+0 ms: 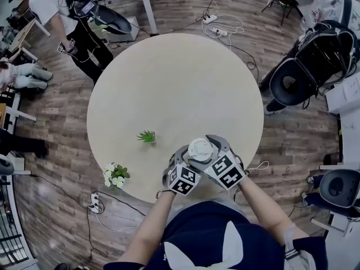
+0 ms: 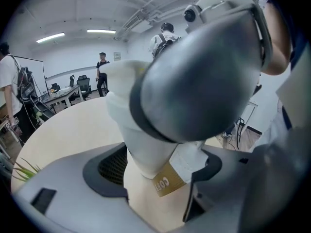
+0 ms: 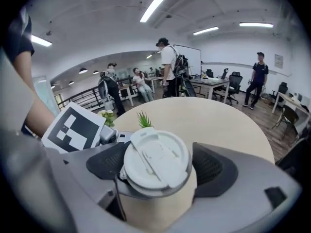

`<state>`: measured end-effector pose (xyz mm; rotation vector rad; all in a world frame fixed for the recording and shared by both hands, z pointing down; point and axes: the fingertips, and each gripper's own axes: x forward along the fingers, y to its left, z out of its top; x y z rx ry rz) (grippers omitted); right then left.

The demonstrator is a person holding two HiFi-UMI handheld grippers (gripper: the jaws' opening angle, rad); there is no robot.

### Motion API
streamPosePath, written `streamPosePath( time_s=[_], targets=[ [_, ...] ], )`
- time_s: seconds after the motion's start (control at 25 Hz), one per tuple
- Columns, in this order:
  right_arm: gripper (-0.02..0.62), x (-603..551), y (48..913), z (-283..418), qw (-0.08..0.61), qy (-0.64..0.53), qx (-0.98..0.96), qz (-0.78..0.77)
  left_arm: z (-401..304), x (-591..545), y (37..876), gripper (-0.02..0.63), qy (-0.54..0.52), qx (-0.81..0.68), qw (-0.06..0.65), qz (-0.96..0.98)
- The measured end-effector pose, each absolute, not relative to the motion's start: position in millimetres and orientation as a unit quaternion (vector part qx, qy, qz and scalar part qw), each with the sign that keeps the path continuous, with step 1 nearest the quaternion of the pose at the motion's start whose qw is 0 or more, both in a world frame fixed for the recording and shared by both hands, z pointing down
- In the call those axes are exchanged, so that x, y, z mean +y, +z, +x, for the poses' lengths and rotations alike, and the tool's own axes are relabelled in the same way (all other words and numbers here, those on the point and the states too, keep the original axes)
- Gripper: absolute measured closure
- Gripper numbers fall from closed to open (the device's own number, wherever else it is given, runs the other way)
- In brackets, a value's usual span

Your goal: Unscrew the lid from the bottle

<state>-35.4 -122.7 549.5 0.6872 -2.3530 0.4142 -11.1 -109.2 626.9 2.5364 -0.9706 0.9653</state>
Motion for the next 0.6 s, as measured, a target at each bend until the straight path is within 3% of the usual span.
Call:
streamPosePath(
  time_s=[0.2, 0.6],
  targets=[
    [0.141, -122.8, 551.8, -26.2, 0.288, 0.19, -0.878, 0.331, -11.3, -108.1, 625.7, 0.262, 0.332, -0.334, 0.13, 0.872],
    [0.152, -123.4, 561.4, -30.7, 0.309, 0.165, -0.869, 0.349, -12.8, -111.1, 627.8, 0.262, 0.332, -0.333, 0.132, 0.873]
  ],
)
